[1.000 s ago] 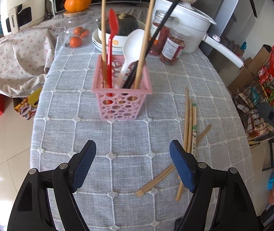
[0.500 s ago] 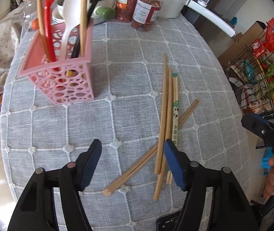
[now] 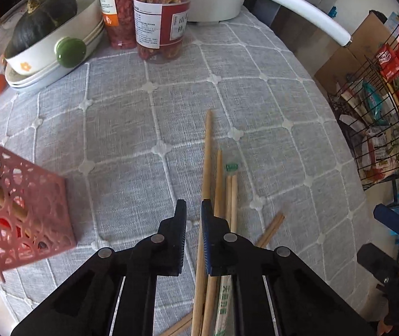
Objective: Organize utensils
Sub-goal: 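Move the left tool to the loose wooden chopsticks and grasp one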
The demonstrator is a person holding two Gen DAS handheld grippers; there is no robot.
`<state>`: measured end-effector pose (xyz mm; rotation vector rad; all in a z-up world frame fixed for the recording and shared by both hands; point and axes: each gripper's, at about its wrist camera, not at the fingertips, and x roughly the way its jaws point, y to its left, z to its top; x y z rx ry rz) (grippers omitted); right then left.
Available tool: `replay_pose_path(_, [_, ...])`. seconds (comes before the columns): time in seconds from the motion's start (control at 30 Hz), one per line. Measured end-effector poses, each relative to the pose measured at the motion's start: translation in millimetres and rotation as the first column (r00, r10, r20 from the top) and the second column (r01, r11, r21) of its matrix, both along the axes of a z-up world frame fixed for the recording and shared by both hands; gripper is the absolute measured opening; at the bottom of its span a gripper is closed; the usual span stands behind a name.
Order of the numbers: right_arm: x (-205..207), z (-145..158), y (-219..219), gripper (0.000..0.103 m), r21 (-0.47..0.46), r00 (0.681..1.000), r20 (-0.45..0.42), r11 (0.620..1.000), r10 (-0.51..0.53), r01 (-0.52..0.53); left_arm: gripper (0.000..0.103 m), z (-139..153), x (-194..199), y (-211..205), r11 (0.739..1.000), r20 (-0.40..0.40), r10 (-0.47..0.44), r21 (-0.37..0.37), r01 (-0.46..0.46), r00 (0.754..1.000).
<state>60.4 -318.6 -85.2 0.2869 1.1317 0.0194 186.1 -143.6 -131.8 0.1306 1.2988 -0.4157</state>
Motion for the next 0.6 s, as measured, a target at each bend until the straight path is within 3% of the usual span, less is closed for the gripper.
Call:
replay_pose_path(0.3, [3,-1,-5,0.087,0.01,1.0,0.007,1.0,-0.007,0.007,0.01,-7,21,-19,0.999,-0.012,-0.013,0.04,0.013,1.0])
replay_pose_path(0.4, [3,-1,-6,0.087,0.009,1.0,0.007,1.0,-0.01,0.009,0.01,-14,24,-29,0.995,-0.04,-0.021,0.095,0.024,0.999])
replay_pose_path(0.6, [2,-2,-4,0.087,0.011,1.0,0.0,1.0,-0.005,0.005,0.008,-17,26,-42,0.988,0.0,-0.041,0.149,0.04,0.999])
